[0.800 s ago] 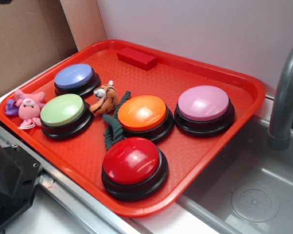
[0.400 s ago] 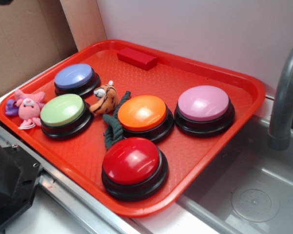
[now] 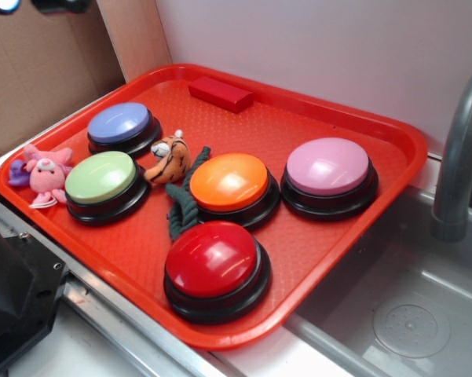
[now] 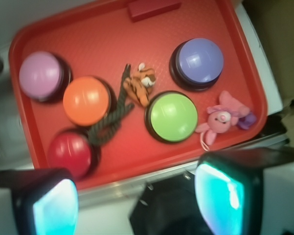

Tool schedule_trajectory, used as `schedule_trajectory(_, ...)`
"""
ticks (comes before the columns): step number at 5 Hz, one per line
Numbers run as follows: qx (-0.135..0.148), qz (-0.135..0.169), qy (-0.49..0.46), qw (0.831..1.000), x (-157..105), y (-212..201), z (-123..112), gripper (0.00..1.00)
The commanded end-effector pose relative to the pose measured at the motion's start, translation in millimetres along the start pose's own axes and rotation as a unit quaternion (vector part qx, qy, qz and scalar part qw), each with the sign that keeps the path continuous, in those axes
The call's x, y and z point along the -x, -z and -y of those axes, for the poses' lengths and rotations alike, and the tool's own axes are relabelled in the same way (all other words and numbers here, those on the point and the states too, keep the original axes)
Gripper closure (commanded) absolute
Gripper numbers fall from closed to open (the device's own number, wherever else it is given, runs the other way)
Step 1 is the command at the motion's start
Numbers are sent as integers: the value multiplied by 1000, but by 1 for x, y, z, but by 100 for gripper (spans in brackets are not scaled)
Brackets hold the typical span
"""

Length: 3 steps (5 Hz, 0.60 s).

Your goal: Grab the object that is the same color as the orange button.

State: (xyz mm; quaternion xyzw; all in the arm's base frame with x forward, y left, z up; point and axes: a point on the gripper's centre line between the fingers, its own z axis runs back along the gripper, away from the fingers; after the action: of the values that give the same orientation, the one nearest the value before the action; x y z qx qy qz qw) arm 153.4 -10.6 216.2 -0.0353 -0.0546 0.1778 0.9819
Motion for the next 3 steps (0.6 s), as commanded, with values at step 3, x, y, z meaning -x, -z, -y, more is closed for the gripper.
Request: schedule_trajectory(3,-56,35,-175,982,-68,107,-13,0)
